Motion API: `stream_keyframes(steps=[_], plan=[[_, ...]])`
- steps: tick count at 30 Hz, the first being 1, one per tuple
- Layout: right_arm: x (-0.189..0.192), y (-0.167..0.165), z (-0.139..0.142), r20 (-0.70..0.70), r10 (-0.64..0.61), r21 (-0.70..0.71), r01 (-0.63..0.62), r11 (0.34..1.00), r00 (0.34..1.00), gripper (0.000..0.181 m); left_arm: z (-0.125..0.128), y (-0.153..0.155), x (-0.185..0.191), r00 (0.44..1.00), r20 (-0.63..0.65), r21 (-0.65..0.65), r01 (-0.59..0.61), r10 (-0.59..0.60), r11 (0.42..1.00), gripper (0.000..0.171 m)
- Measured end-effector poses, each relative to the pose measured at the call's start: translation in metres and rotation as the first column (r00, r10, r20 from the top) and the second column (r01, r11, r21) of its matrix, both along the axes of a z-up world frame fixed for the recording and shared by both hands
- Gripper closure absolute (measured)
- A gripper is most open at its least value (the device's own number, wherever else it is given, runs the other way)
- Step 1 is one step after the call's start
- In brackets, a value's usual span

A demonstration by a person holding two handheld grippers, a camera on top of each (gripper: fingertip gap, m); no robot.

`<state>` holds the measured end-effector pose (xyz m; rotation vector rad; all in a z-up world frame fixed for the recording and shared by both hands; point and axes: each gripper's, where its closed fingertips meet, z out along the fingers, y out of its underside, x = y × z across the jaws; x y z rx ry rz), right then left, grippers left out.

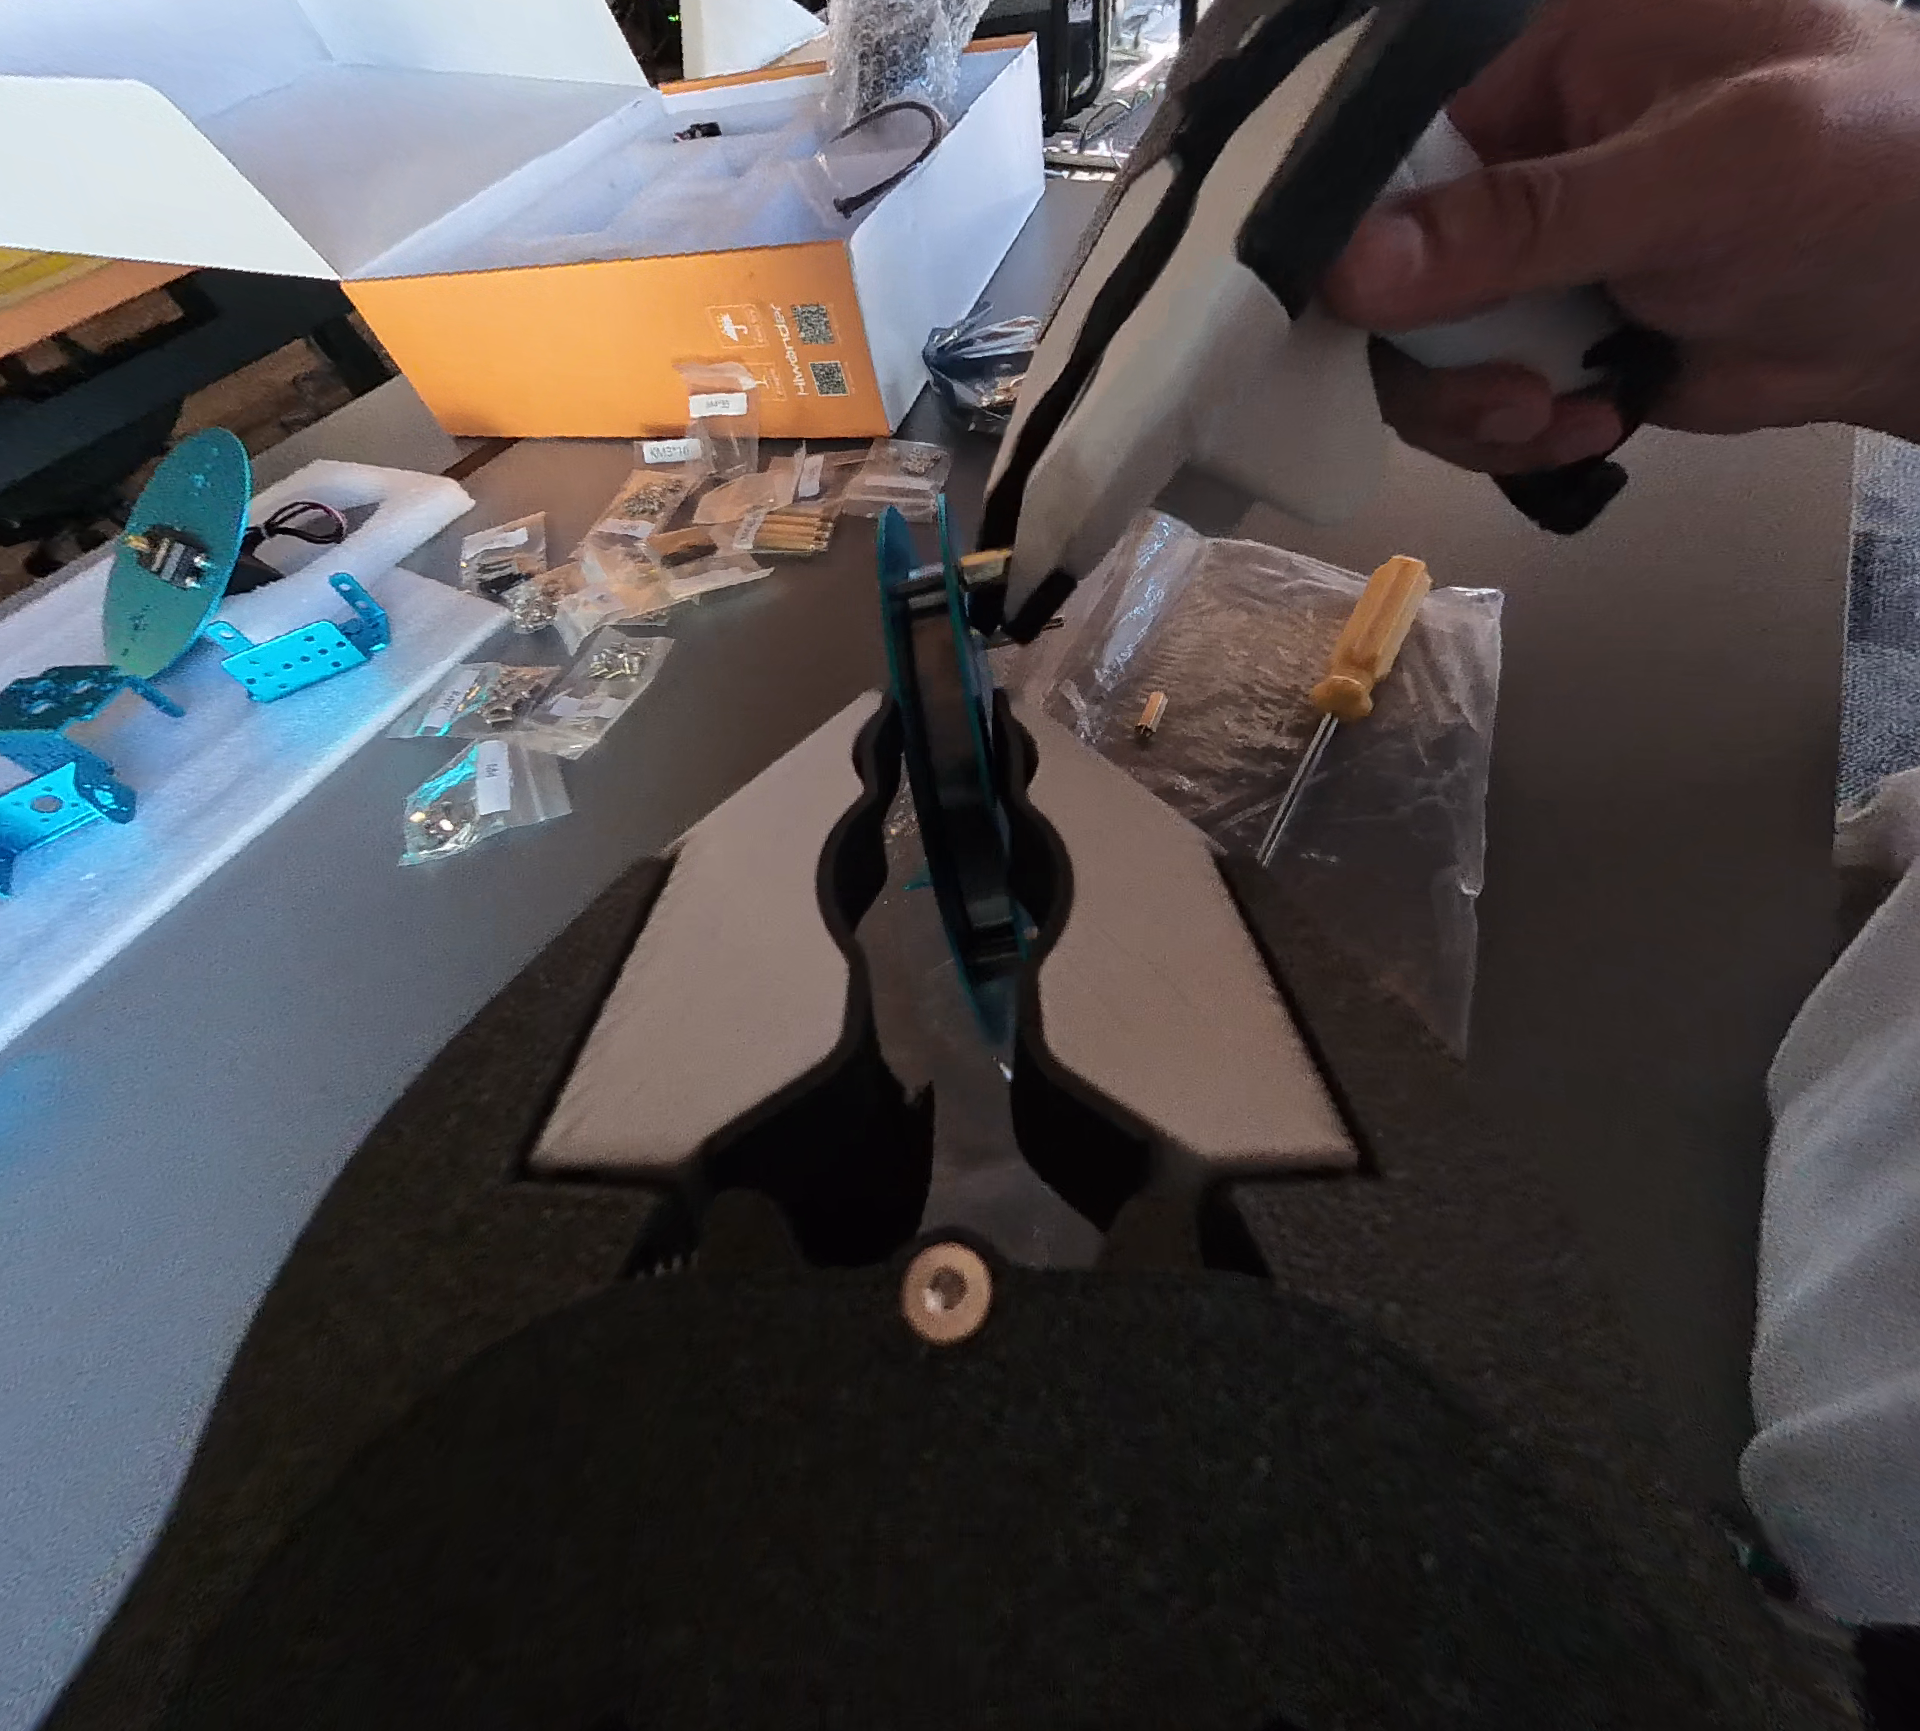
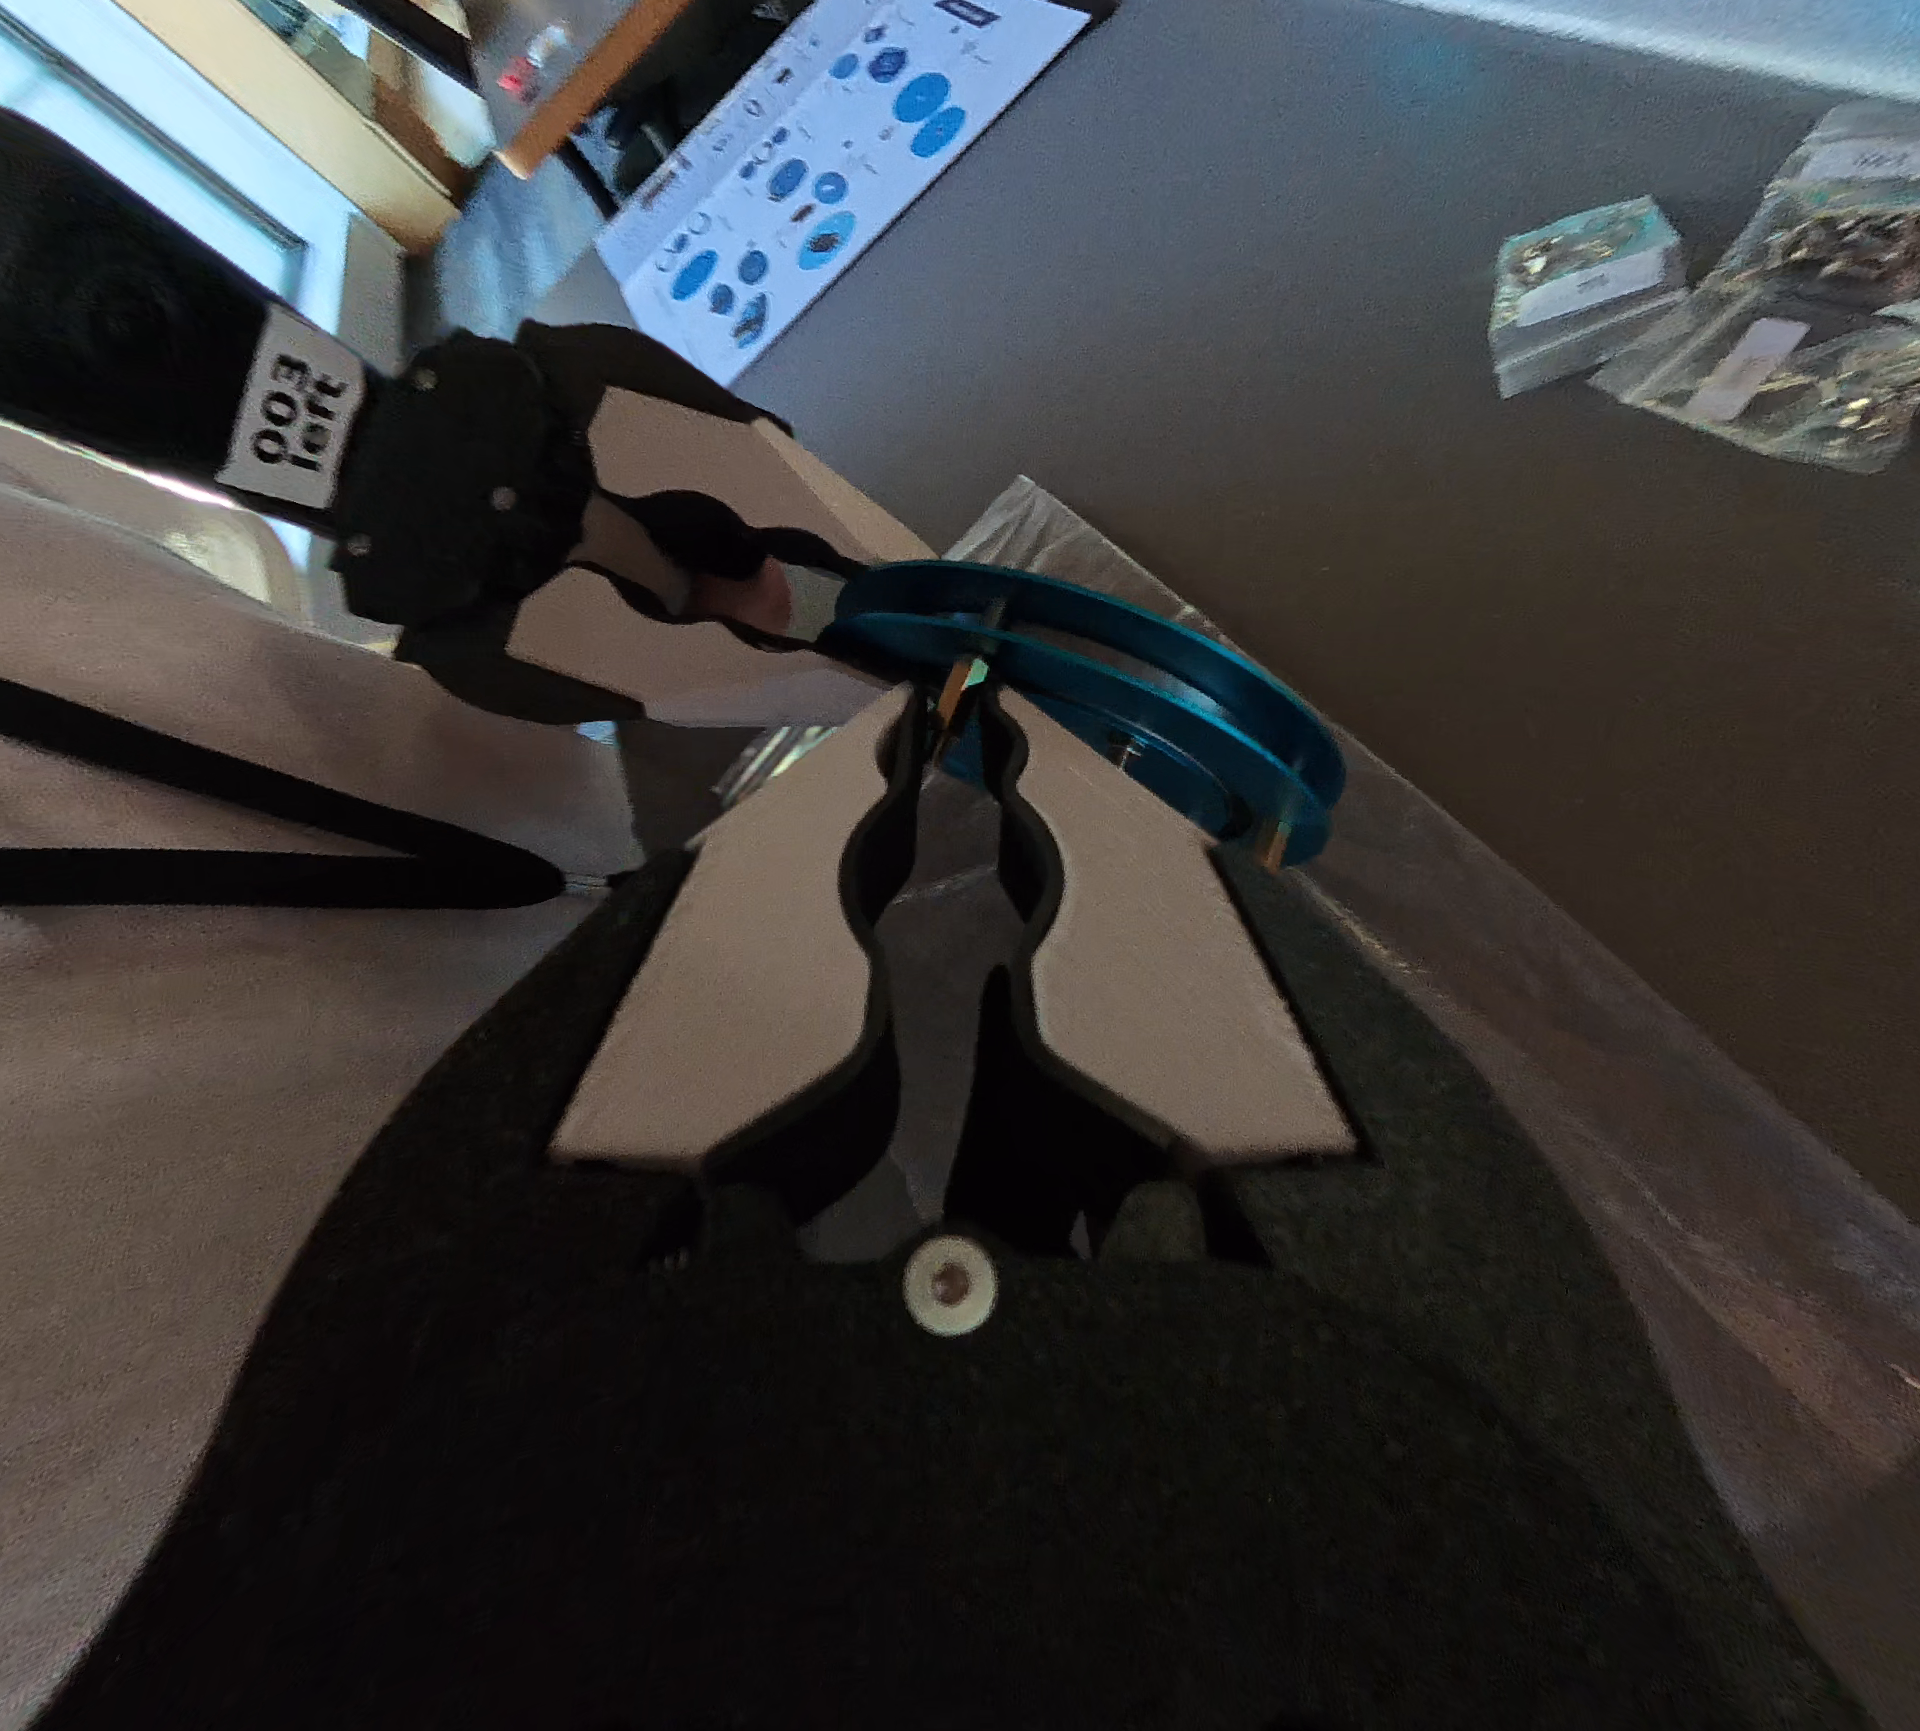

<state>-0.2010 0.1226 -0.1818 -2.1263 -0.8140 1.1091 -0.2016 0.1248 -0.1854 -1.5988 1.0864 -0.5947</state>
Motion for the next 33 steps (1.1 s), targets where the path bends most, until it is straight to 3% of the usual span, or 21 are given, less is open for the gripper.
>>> stream_keyframes(steps=[4, 6, 9, 11, 13, 16, 18, 21, 26, 29, 33], plan=[[0.004, 0.003, -0.001, 0.038, -0.056, -0.013, 0.056, 0.998, 0.998, 0.174, 0.001, 0.003, 0.003, 0.999, -0.043, 0.054, -0.003, 0.006, 0.999, 0.155], [0.005, 0.003, -0.001, -0.035, -0.078, -0.101, 0.074, 0.992, 0.996, 0.175, 0.001, 0.002, 0.006, 0.998, -0.059, 0.081, 0.007, -0.003, 0.997, 0.155], [0.004, -0.003, 0.002, -0.251, -0.103, -0.312, 0.021, 0.95, 0.963, 0.175, 0.001, 0.0, 0.006, 0.998, -0.054, 0.078, 0.024, -0.019, 0.997, 0.157], [0.002, -0.008, 0.005, -0.43, -0.145, -0.467, -0.082, 0.881, 0.891, 0.176, 0.001, -0.001, 0.004, 0.999, -0.01, 0.003, 0.034, -0.033, 0.999, 0.159], [0.0, -0.01, 0.01, -0.588, -0.217, -0.574, -0.212, 0.791, 0.78, 0.176, 0.0, -0.002, 0.004, 0.999, 0.03, -0.05, 0.041, -0.039, 0.998, 0.16], [0.001, -0.012, 0.013, -0.7, -0.289, -0.615, -0.345, 0.709, 0.654, 0.176, 0.0, -0.004, 0.003, 0.998, 0.022, -0.041, 0.052, -0.051, 0.998, 0.16], [-0.001, -0.012, 0.012, -0.679, -0.259, -0.59, -0.301, 0.749, 0.687, 0.176, 0.0, -0.004, 0.002, 0.997, 0.02, -0.047, 0.07, -0.069, 0.996, 0.16], [0.002, -0.015, 0.007, -0.521, -0.113, -0.46, -0.166, 0.872, 0.846, 0.169, 0.001, -0.004, -0.002, 0.994, 0.025, -0.069, 0.112, -0.11, 0.991, 0.16], [0.023, -0.008, 0.025, -0.27, 0.091, -0.103, -0.123, 0.987, 0.959, 0.149, 0.008, -0.009, -0.017, 0.956, 0.034, -0.099, 0.295, -0.293, 0.95, 0.16], [0.017, -0.01, 0.018, -0.096, 0.239, 0.132, -0.225, 0.965, 0.966, 0.147, 0.007, -0.012, -0.027, 0.908, -0.018, -0.112, 0.413, -0.417, 0.904, 0.16], [-0.004, -0.01, -0.003, 0.009, 0.336, 0.208, -0.331, 0.921, 0.942, 0.146, 0.006, -0.018, -0.039, 0.812, -0.03, -0.135, 0.575, -0.583, 0.807, 0.16]])
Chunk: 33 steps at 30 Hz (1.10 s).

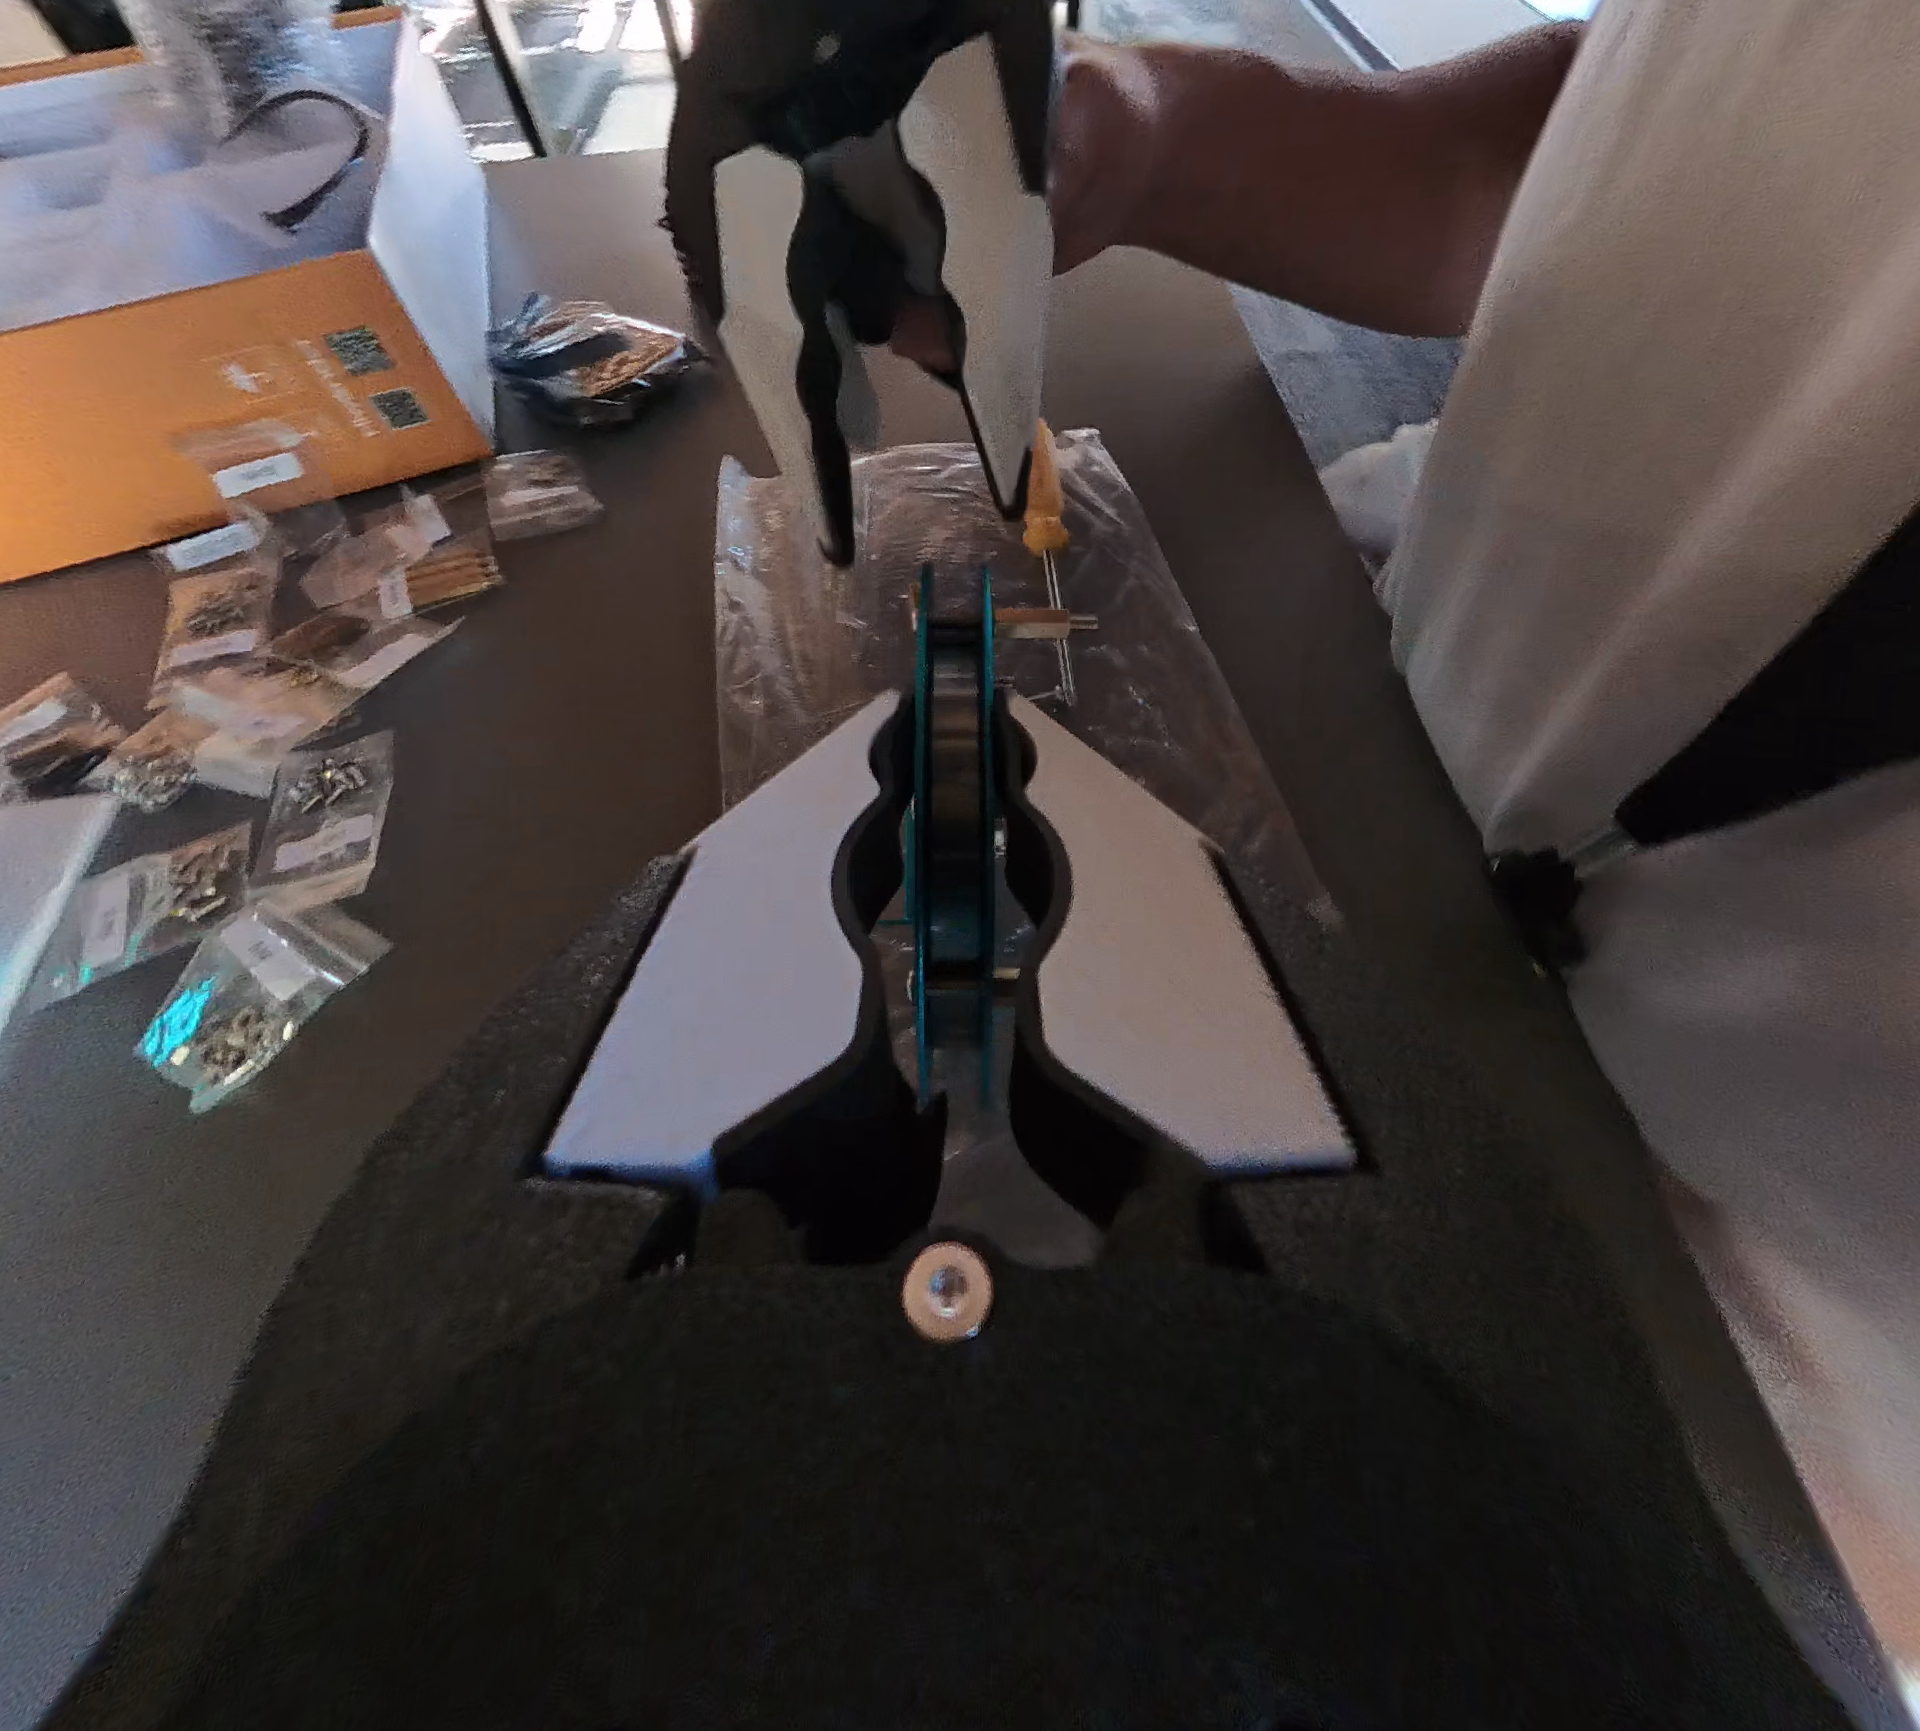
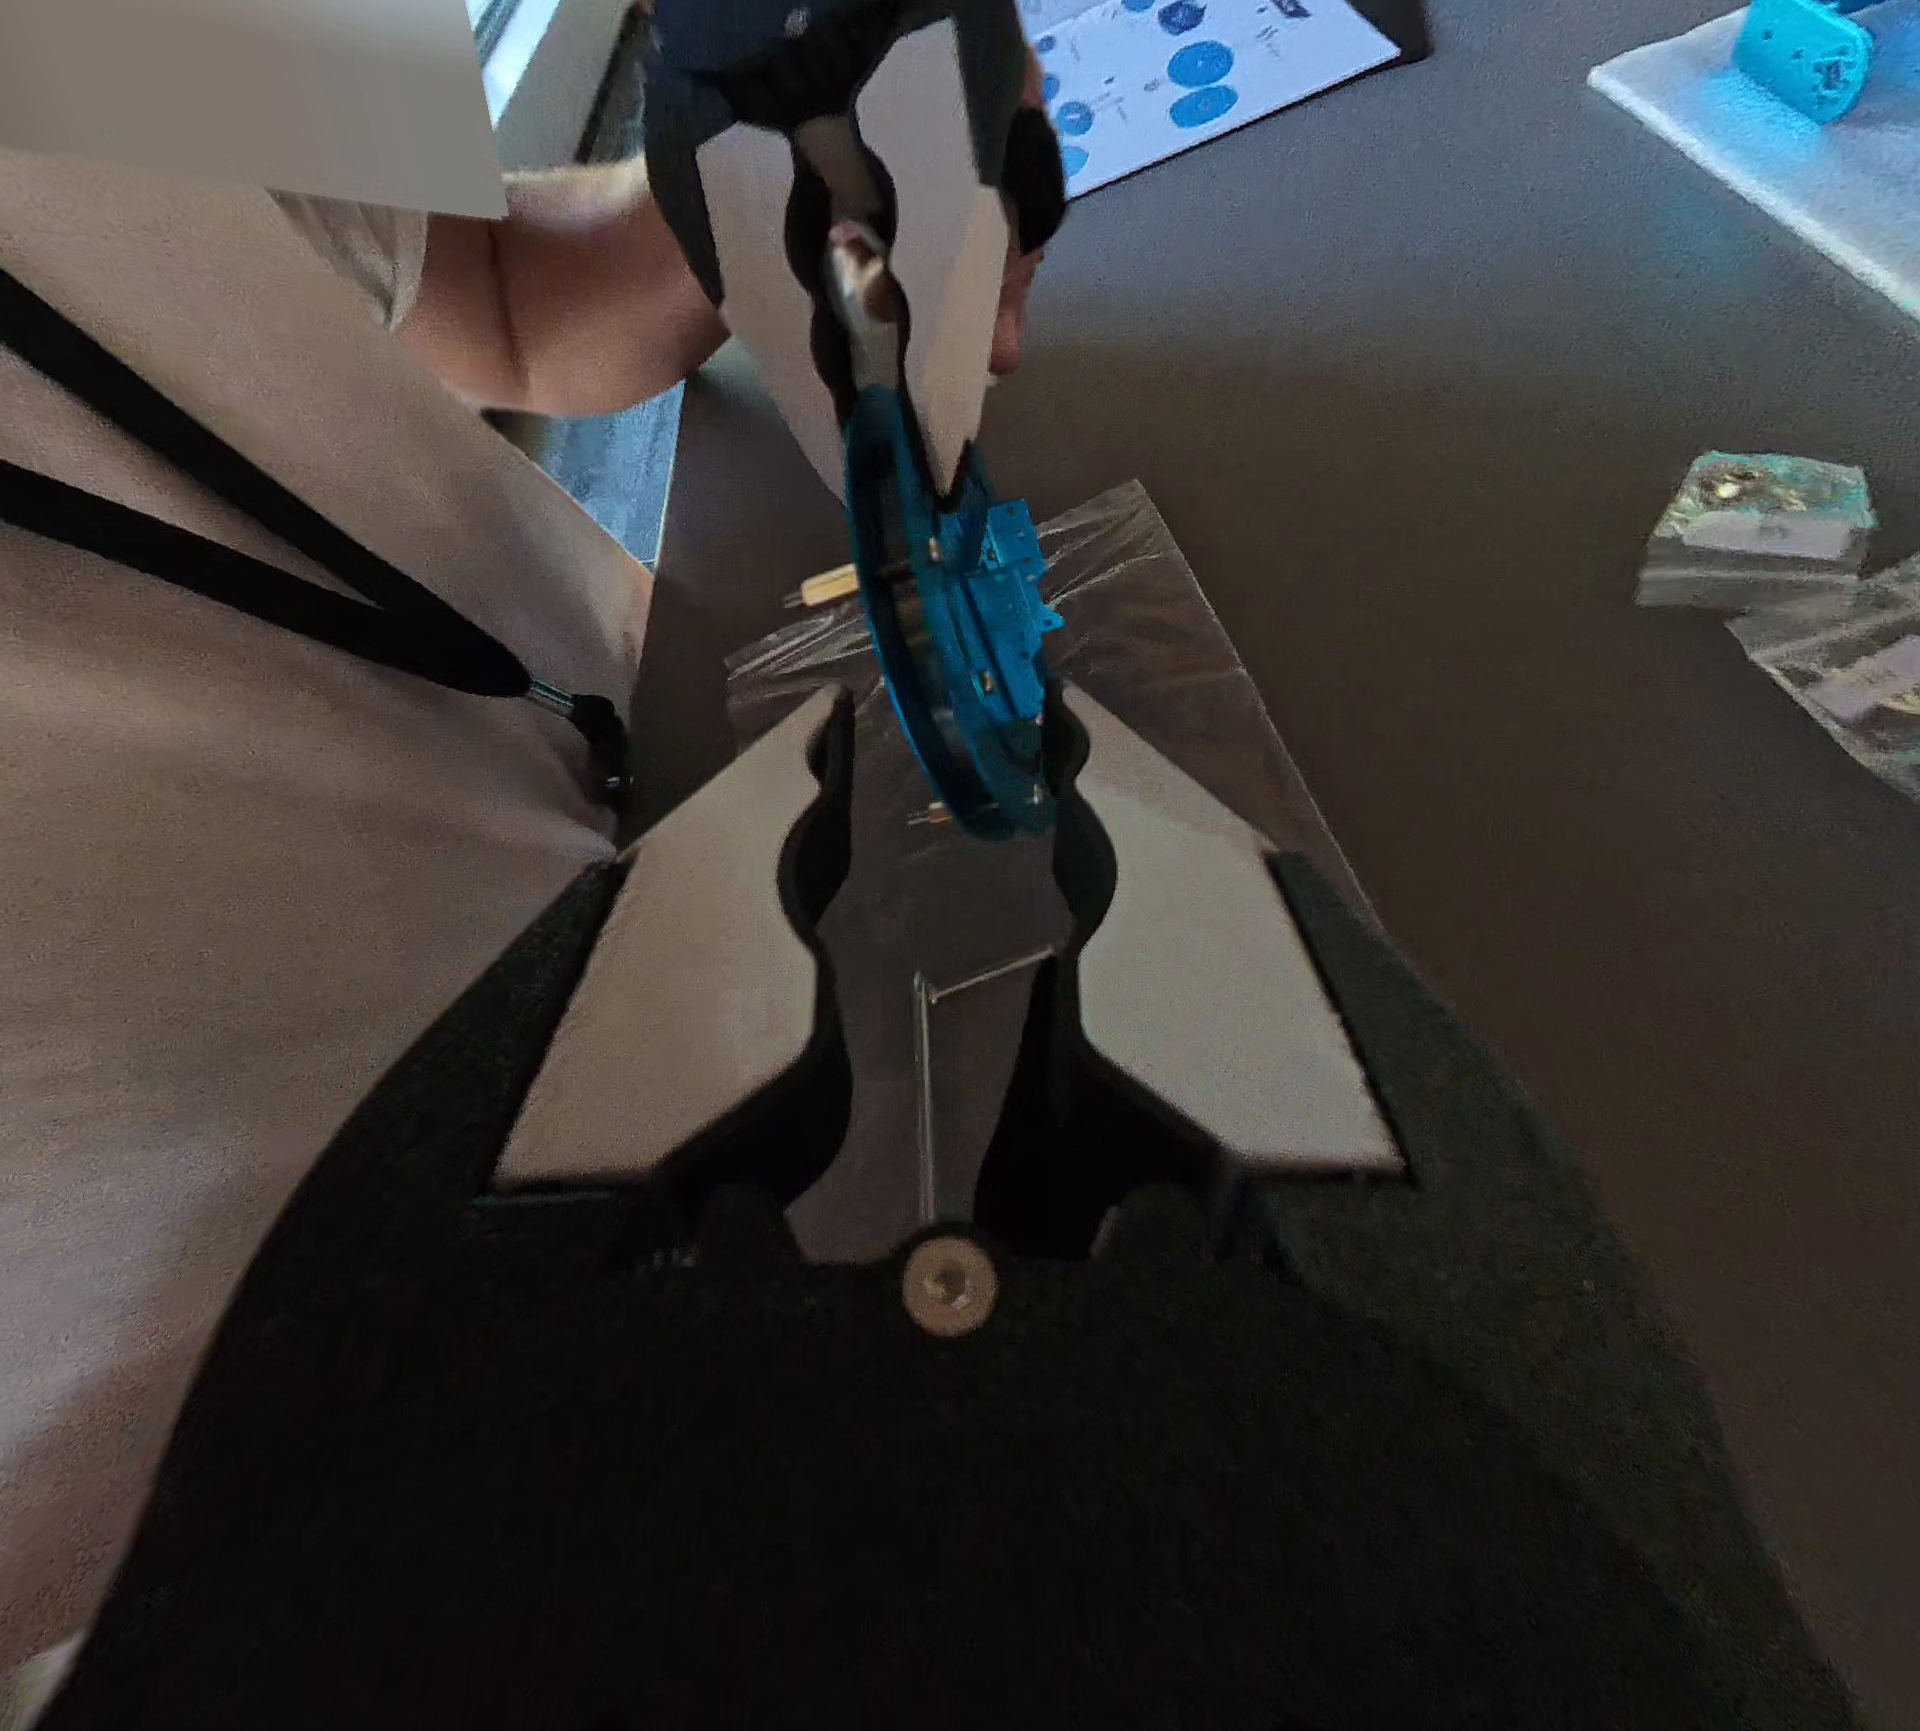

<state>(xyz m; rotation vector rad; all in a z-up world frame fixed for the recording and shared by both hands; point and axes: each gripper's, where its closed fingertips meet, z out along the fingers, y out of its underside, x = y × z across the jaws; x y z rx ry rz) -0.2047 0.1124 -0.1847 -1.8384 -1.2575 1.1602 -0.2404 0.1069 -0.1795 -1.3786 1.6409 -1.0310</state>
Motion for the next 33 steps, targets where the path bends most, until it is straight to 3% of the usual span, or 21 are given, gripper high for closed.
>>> stream_keyframes(steps=[4, 6, 9, 11, 13, 16, 19, 22, 29, 33], plan=[[-0.02, -0.007, -0.008, -0.01, 0.065, -0.051, -0.066, 0.997, 0.998, 0.153, -0.002, 0.002, -0.002, 0.995, -0.052, 0.05, 0.09, -0.088, 0.995, 0.158], [-0.022, -0.002, -0.008, 0.019, 0.0, -0.015, 0.0, 1.0, 1.0, 0.166, -0.002, 0.008, -0.003, 0.996, -0.074, 0.07, 0.056, -0.05, 0.996, 0.156], [-0.022, 0.012, -0.006, 0.046, -0.193, 0.037, 0.191, 0.981, 0.98, 0.169, 0.006, 0.035, -0.014, 0.977, -0.06, 0.072, -0.202, 0.206, 0.977, 0.148], [-0.021, 0.016, -0.006, 0.07, -0.3, 0.073, 0.295, 0.953, 0.951, 0.169, 0.015, 0.059, -0.034, 0.881, -0.004, 0.037, -0.473, 0.474, 0.88, 0.144], [-0.023, 0.016, -0.005, 0.058, -0.384, 0.052, 0.382, 0.923, 0.921, 0.169, 0.025, 0.057, -0.05, 0.762, 0.079, -0.047, -0.641, 0.642, 0.766, 0.145], [-0.027, 0.015, -0.003, 0.033, -0.468, 0.061, 0.465, 0.883, 0.883, 0.17, 0.021, 0.015, -0.038, 0.725, 0.138, -0.164, -0.655, 0.674, 0.738, 0.145], [-0.034, 0.011, 0.0, 0.025, -0.51, 0.112, 0.505, 0.856, 0.86, 0.169, 0.009, 0.003, -0.027, 0.653, 0.109, -0.227, -0.718, 0.749, 0.658, 0.145], [-0.04, 0.007, 0.001, 0.02, -0.534, 0.159, 0.525, 0.836, 0.845, 0.169, 0.007, -0.004, -0.019, 0.648, 0.121, -0.314, -0.693, 0.752, 0.648, 0.145], [-0.048, -0.002, 0.002, 0.024, -0.553, 0.242, 0.532, 0.812, 0.833, 0.169, 0.005, -0.001, -0.021, 0.62, 0.121, -0.377, -0.694, 0.775, 0.614, 0.147], [-0.046, -0.003, 0.002, 0.033, -0.55, 0.264, 0.523, 0.81, 0.835, 0.169, 0.006, 0.0, -0.02, 0.621, 0.127, -0.371, -0.694, 0.774, 0.618, 0.166]])
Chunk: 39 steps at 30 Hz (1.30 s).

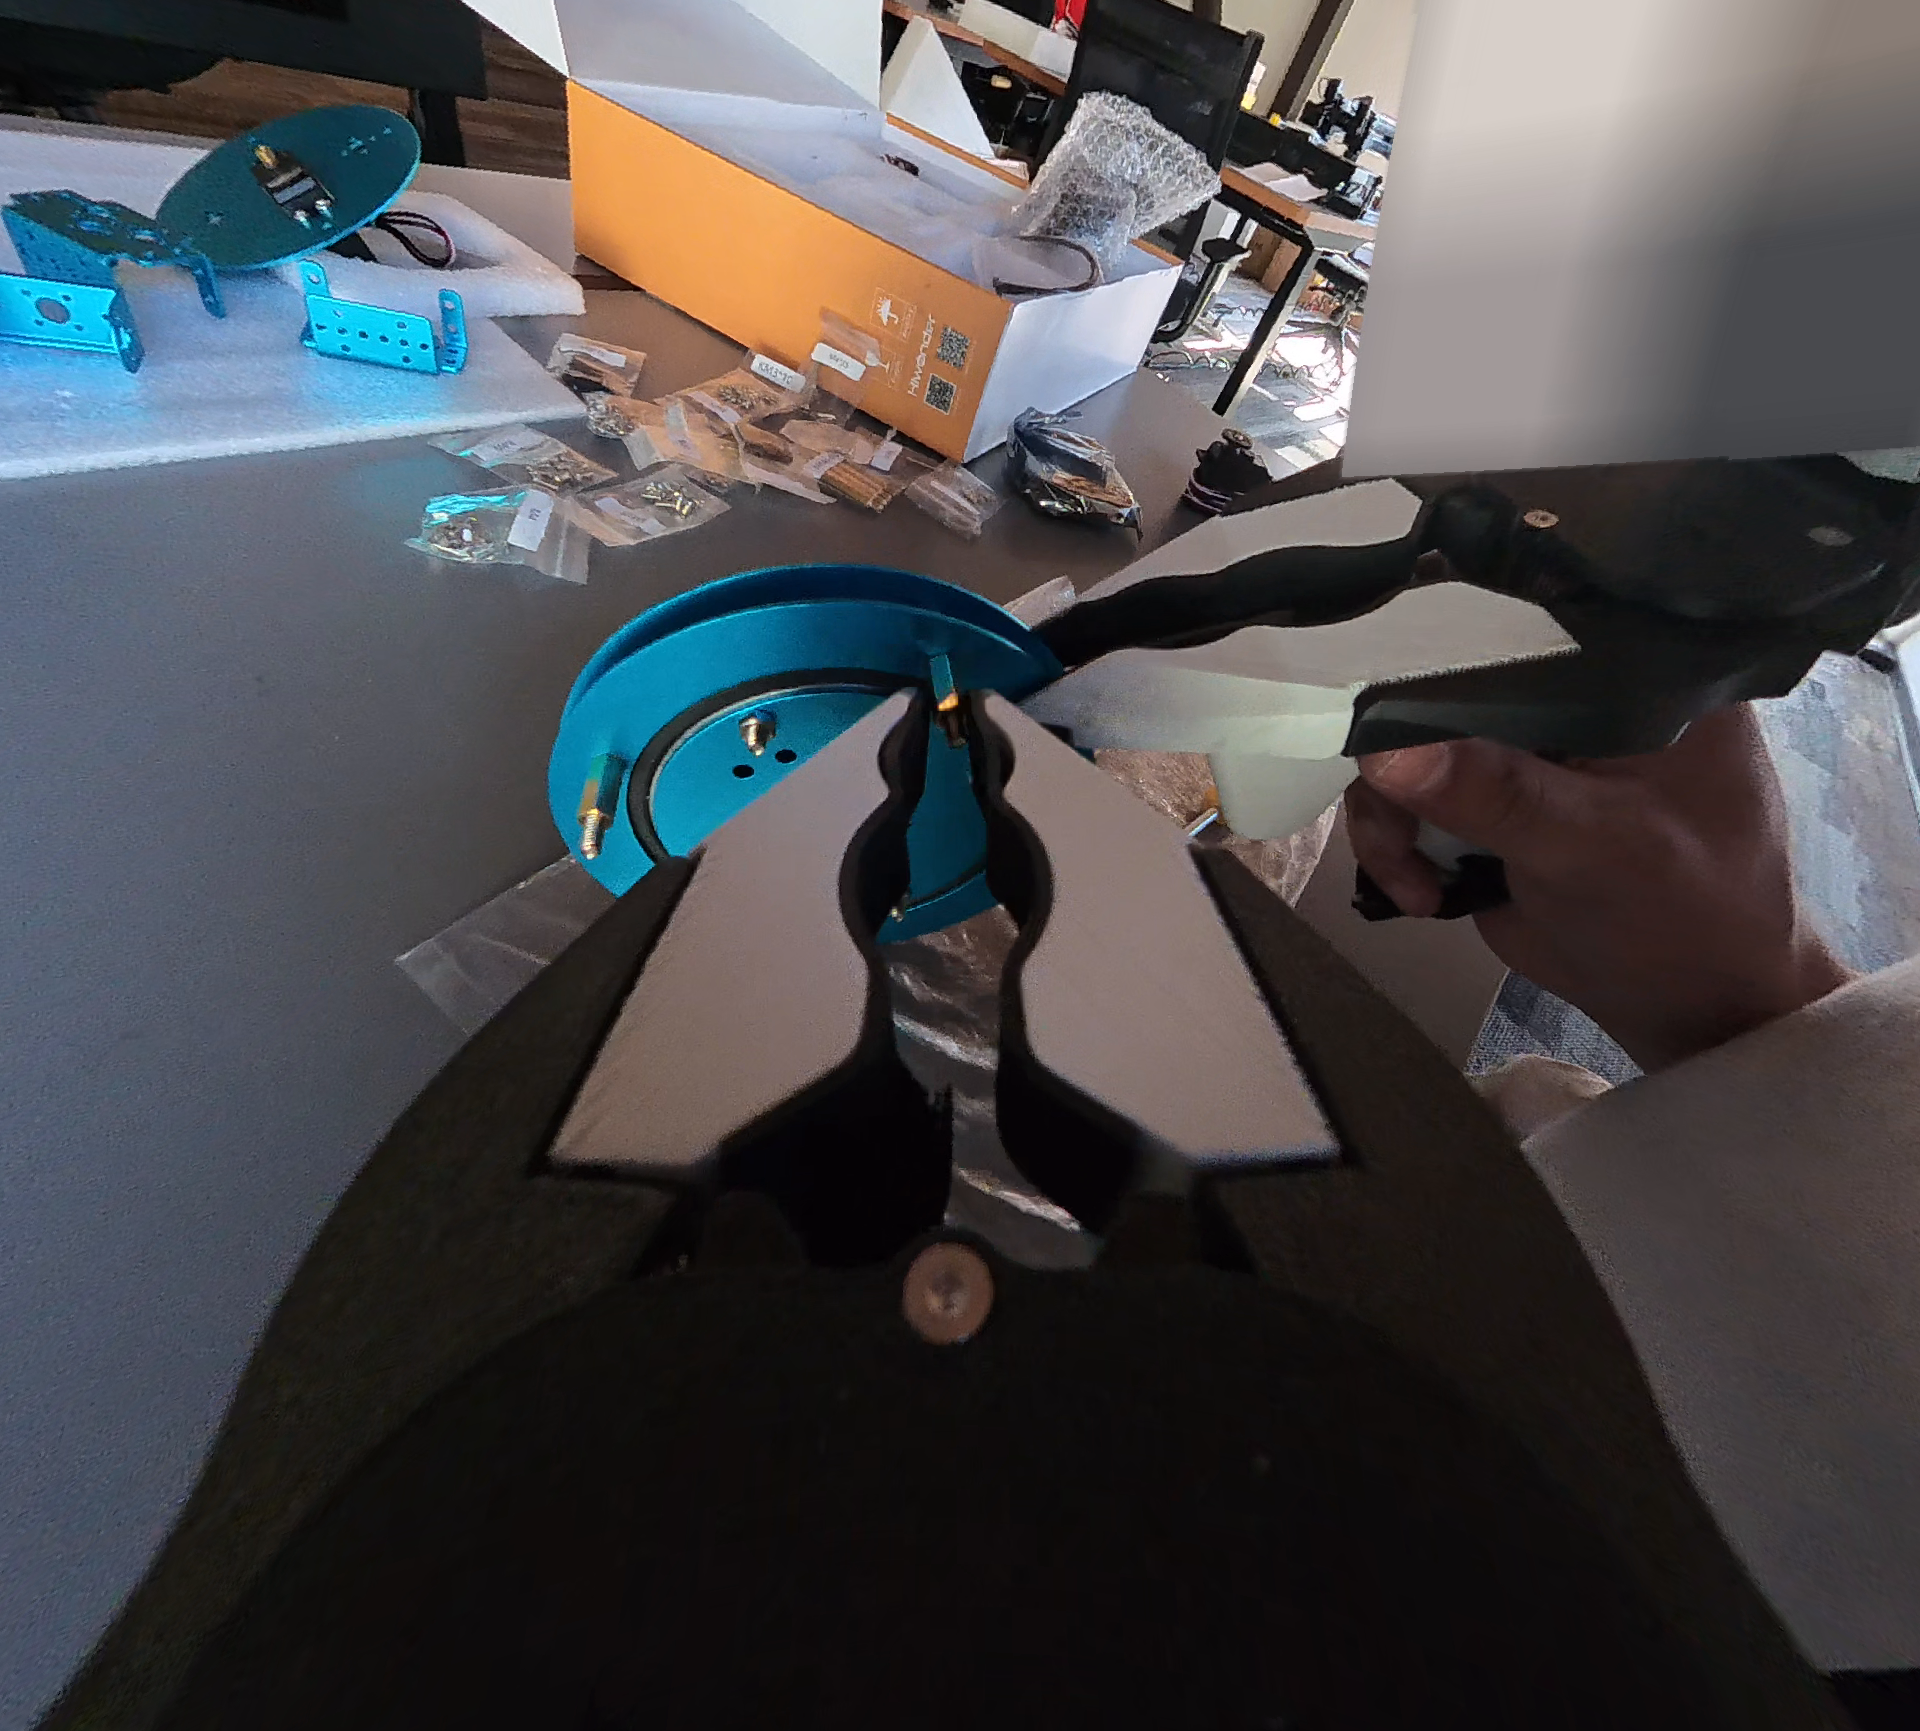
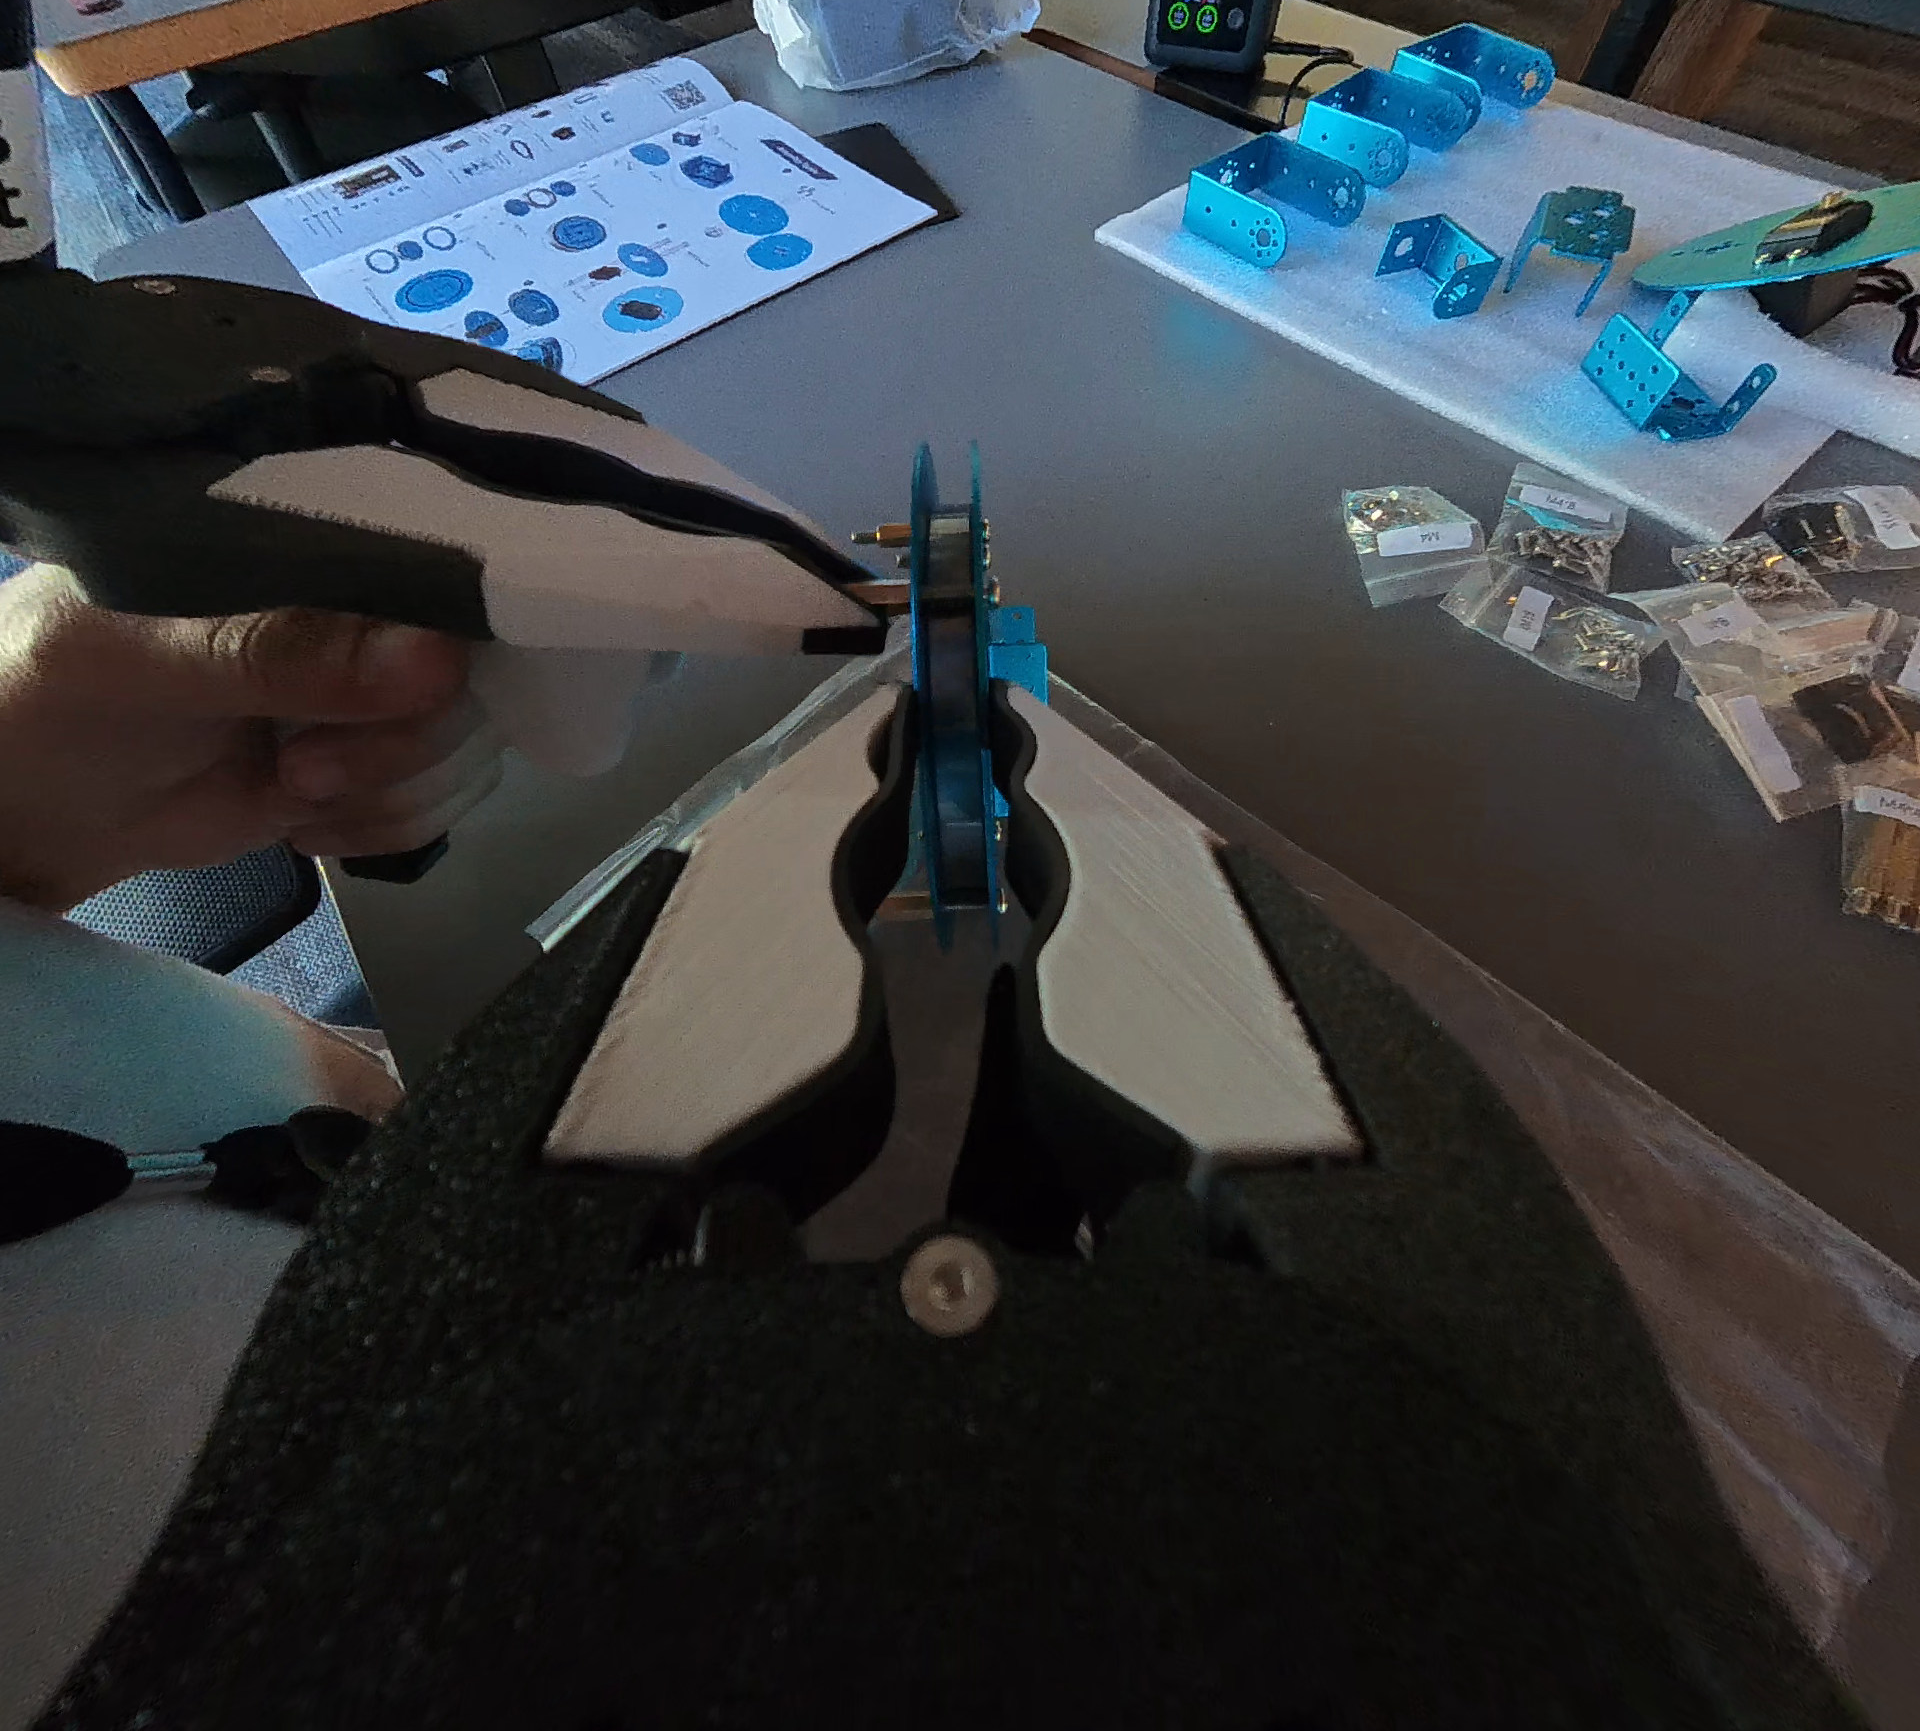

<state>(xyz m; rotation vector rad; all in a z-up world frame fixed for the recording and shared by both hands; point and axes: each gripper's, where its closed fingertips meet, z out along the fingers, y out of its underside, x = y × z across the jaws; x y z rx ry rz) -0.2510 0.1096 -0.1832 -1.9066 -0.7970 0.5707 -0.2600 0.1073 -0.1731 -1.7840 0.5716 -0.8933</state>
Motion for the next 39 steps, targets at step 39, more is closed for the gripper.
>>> stream_keyframes(steps=[39], plan=[[0.101, -0.047, -0.099, 0.349, 0.563, -0.316, -0.471, 0.823, 0.749, 0.178, -0.004, -0.005, -0.002, 0.795, -0.113, -0.174, 0.575, -0.596, 0.8, 0.167]])
